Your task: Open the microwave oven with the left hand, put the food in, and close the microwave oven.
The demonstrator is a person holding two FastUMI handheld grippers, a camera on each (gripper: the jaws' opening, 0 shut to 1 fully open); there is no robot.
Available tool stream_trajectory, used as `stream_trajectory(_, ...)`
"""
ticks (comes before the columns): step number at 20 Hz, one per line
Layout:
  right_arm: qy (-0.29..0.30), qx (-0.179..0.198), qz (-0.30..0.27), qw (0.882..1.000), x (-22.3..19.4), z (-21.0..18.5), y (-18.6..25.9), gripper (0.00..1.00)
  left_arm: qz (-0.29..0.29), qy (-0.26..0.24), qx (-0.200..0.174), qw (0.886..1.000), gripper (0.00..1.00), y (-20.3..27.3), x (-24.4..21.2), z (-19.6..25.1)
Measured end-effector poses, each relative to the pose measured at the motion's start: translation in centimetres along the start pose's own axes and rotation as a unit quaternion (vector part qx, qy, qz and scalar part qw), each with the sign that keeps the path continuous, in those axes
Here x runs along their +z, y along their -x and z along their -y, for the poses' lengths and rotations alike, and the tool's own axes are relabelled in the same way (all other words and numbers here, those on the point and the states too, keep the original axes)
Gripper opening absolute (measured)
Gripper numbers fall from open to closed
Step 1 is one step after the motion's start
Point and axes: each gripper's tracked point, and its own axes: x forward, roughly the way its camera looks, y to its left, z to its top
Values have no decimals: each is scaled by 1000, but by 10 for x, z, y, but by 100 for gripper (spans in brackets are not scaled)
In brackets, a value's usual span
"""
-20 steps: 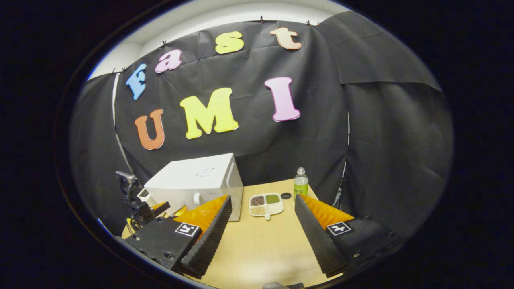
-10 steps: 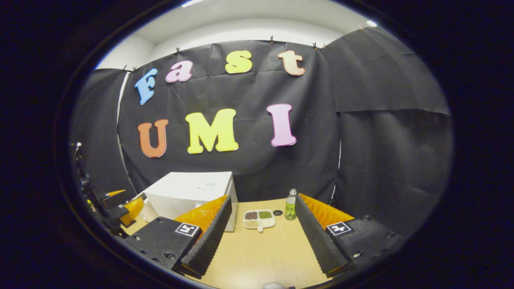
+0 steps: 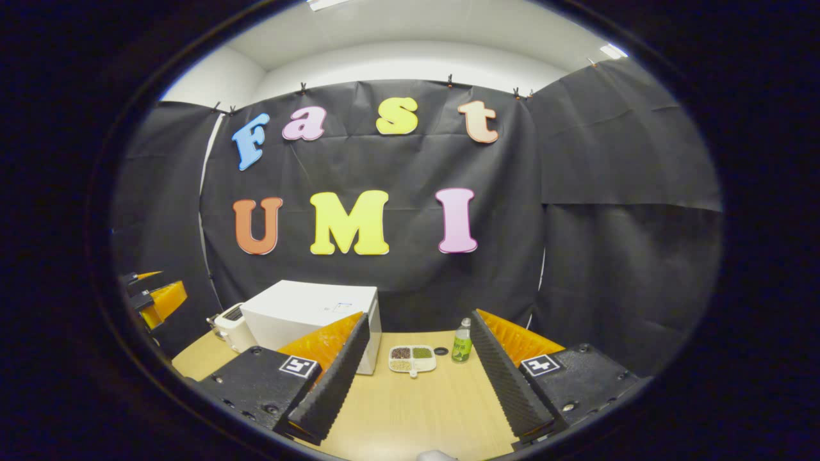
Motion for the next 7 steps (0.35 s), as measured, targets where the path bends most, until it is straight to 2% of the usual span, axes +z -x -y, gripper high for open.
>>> stream_trajectory(2, -6, 5, 1, 1000, 3, -3, 2, 92, 3, 4, 4, 1000, 96, 5, 5, -1)
stream_trajectory(3, -7, 8, 4, 1000, 5, -4, 3, 91, 2, 7, 7, 1000, 100, 6, 6, -2)
stream_trajectory(5, -4, 10, 8, 1000, 5, -5, 6, 91, 2, 11, 9, 1000, 96, 9, 8, -4)
stream_trajectory(6, -3, 12, 10, 1000, 7, -6, 7, 100, 3, 12, 11, 1000, 96, 10, 8, -5)
stream_trajectory(7, -4, 13, 12, 1000, 8, -7, 8, 100, 6, 12, 13, 1000, 96, 10, 10, -6)
